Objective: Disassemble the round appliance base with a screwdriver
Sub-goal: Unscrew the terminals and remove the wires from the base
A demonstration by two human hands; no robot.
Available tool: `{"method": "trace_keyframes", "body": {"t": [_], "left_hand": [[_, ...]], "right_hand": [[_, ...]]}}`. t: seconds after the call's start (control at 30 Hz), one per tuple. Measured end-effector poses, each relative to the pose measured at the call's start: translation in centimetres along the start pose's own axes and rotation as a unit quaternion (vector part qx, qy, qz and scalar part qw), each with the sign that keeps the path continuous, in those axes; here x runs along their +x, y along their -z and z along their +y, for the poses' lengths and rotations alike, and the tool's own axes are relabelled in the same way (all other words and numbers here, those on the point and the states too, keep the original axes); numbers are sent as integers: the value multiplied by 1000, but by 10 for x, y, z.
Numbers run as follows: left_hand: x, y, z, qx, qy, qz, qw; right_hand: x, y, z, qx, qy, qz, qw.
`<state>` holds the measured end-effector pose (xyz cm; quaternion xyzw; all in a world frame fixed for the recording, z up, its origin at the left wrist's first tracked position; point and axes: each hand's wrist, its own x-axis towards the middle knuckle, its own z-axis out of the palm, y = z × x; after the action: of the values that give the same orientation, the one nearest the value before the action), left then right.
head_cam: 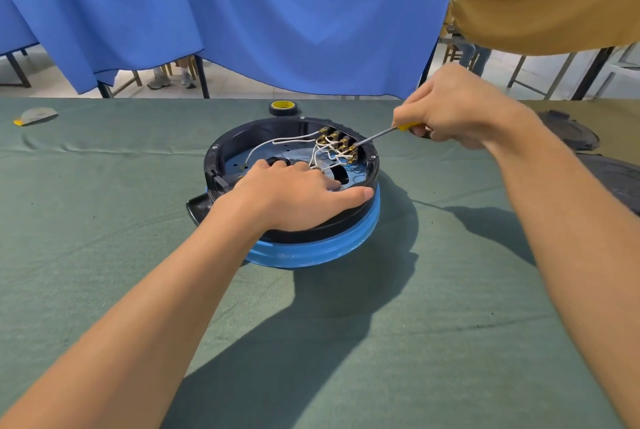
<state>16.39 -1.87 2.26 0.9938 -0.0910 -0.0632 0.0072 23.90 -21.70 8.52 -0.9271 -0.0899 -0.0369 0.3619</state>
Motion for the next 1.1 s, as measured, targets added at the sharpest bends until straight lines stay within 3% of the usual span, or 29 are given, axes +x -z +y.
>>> {"method": "trace_keyframes", "body": {"t": [0.07, 0.17, 0.3, 0.5, 0.67, 0.9, 1.1], "left_hand": [[0, 0, 0, 0, -1, -1, 1000], [0, -1, 0, 0, -1, 3, 1000], [1, -2, 0, 5, 0, 10, 1000], [1, -3, 0, 2, 1, 15, 1000], [1, -4, 0, 10, 4, 17, 1000], [2, -4, -1, 5, 4, 14, 1000], [1, -3, -2, -4, 0, 11, 1000]], "right_hand": [[9, 5, 3, 26, -38, -36, 998], [10, 4, 10, 44, -27, -41, 998], [-11, -8, 16, -15, 72, 41, 996], [-42, -31, 14, -191, 184, 126, 956], [-41, -39, 16, -172, 205, 139, 953], [-6, -10, 6, -12, 41, 32, 999], [15, 4, 10, 69, -124, -91, 986]]}}
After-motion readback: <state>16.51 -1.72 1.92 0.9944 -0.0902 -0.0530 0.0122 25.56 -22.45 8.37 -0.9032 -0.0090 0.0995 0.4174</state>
